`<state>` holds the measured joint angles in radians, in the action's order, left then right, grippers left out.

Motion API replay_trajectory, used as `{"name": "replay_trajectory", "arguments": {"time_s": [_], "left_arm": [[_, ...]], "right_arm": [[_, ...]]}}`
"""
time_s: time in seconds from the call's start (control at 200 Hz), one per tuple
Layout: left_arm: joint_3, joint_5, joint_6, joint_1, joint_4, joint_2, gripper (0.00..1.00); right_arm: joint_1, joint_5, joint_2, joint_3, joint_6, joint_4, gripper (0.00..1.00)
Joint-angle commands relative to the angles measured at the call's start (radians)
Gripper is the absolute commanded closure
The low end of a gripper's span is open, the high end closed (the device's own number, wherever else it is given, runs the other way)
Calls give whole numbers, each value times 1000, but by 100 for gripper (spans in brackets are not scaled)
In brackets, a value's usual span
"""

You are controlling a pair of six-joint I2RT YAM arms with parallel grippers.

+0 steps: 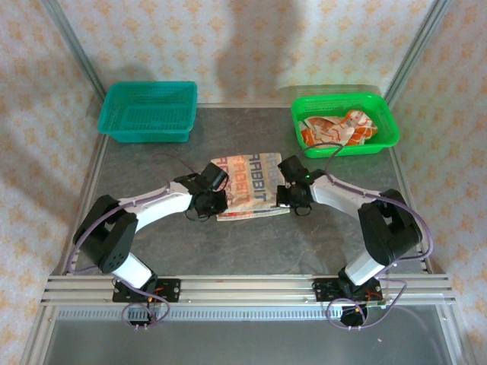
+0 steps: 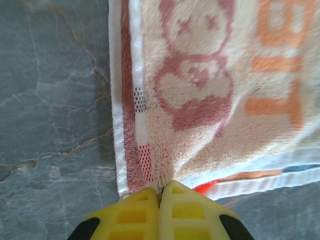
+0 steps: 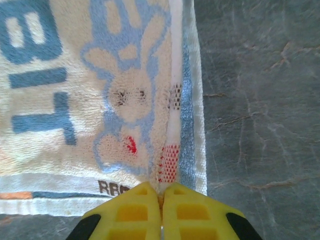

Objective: Fold and stack the towels

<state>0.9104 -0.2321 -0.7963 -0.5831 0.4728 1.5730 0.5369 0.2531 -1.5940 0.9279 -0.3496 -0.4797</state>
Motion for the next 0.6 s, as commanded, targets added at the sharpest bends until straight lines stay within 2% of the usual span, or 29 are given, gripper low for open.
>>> {"name": "replay_trajectory", "arguments": {"time_s": [0.0,0.596], "left_arm": [[-12,-5,-18,-8,-22,16,100],[80,40,-1,-9,175,-197,100]], "right_arm": [[7,-17,-18,-5,-20,4,96],[10,-43,179,20,-24,-143,99]]}}
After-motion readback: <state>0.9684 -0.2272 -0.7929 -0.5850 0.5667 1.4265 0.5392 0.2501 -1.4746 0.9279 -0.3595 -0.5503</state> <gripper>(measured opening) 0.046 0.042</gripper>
